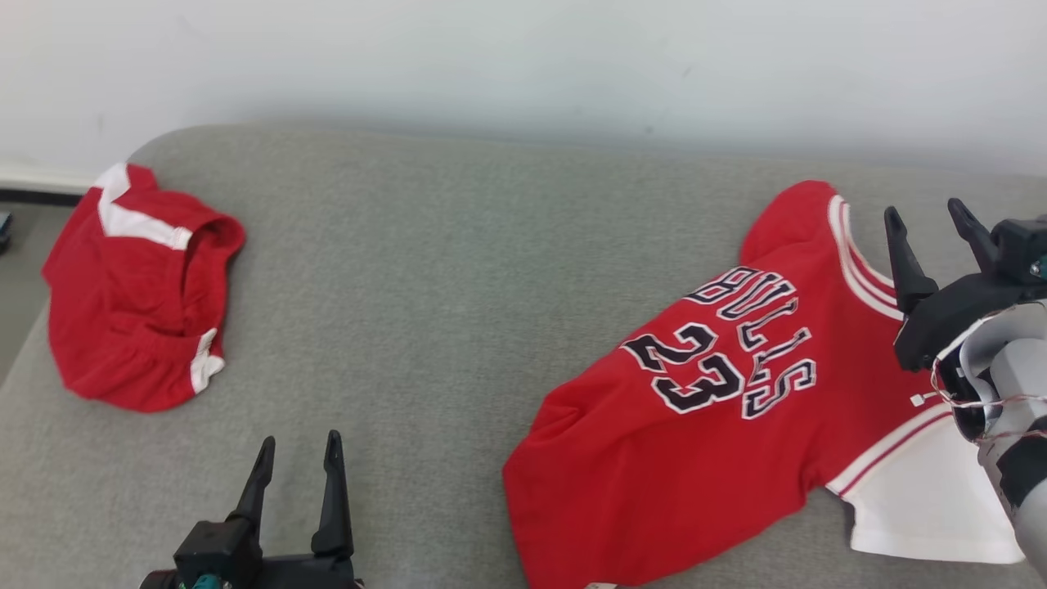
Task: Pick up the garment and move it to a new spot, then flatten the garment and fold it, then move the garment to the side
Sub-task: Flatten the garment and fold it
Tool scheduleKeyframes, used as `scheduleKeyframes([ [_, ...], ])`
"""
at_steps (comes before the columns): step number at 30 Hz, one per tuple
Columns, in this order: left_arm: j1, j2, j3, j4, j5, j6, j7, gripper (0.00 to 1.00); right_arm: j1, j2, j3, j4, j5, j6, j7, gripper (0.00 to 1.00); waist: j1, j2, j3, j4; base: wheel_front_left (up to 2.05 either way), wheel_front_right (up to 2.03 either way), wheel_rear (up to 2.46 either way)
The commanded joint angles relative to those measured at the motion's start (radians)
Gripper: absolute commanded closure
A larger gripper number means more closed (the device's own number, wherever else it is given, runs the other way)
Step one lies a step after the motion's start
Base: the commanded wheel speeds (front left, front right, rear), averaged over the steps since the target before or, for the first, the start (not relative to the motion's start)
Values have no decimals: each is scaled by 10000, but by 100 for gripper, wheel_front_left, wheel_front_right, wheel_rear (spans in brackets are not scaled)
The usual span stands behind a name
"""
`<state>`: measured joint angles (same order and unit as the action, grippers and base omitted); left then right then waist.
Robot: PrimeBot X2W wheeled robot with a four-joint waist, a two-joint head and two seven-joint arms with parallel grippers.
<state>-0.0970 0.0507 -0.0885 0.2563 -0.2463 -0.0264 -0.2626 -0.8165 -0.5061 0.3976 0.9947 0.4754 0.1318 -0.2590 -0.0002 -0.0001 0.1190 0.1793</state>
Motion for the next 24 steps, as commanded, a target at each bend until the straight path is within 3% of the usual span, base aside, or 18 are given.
scheduleKeyframes([
  [1, 181, -2, 93, -42, 88, -41, -33, 0, 443, -35, -258, -711, -9, -23, -65, 0, 2, 1, -465, -607, 0, 0, 0],
  [6, 409, -5, 291, -99, 220, -86, -33, 0, 2338, 241, -1532, -3349, -434, -23, -49, 0, 2, 1, -585, -1078, 0, 0, 0],
  [7, 409, -5, 291, -99, 220, -86, -33, 0, 2338, 241, -1532, -3349, -434, -23, -49, 0, 2, 1, -585, -1078, 0, 0, 0],
  [14, 493, -4, 354, -42, 325, -214, -33, 0, 5220, 1310, -3606, -6242, -1341, -23, -51, 0, 2, 1, -688, -1417, 0, 0, 0],
  [24, 385, -2, 64, 85, 377, -277, -33, 0, 8256, 2835, -4324, -8744, -2251, -23, -54, 0, 2, 1, -599, -1526, 0, 0, 0],
])
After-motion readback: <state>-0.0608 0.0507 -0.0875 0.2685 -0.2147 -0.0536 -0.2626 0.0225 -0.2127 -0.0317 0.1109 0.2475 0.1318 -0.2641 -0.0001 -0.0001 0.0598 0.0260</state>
